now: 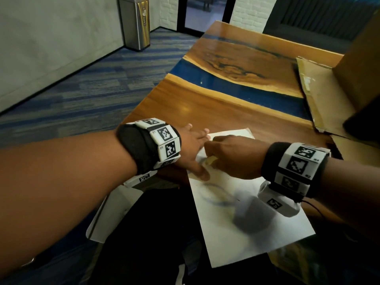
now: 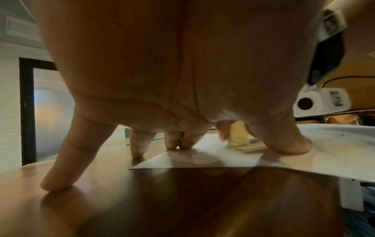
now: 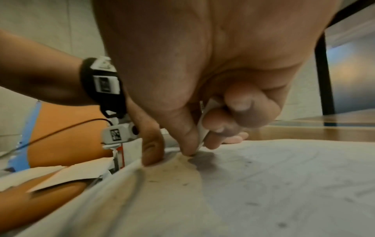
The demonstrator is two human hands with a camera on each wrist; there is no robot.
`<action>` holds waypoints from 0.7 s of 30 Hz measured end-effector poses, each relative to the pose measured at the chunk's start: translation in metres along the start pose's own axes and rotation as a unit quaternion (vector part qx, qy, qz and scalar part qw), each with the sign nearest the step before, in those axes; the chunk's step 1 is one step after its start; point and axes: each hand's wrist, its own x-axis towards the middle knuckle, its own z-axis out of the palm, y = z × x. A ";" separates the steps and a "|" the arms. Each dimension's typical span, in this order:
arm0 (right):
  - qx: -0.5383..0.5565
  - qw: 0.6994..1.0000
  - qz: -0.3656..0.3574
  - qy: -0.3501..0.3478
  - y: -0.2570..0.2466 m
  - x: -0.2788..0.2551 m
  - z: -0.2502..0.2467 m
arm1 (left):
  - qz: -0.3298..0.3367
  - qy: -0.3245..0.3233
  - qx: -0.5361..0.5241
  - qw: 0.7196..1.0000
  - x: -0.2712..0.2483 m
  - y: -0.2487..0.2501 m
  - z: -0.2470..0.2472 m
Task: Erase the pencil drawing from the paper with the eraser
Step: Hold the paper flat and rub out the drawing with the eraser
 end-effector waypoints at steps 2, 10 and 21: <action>-0.012 1.000 0.027 0.006 0.008 0.003 -0.002 | 0.002 -0.004 0.017 1.000 0.002 0.000 0.001; -0.005 1.000 -0.019 0.002 -0.004 -0.003 0.002 | 0.003 -0.002 0.010 1.000 0.000 0.003 -0.002; -0.023 0.998 0.048 0.031 0.016 0.000 -0.001 | -0.006 -0.016 0.037 0.999 0.000 0.005 -0.004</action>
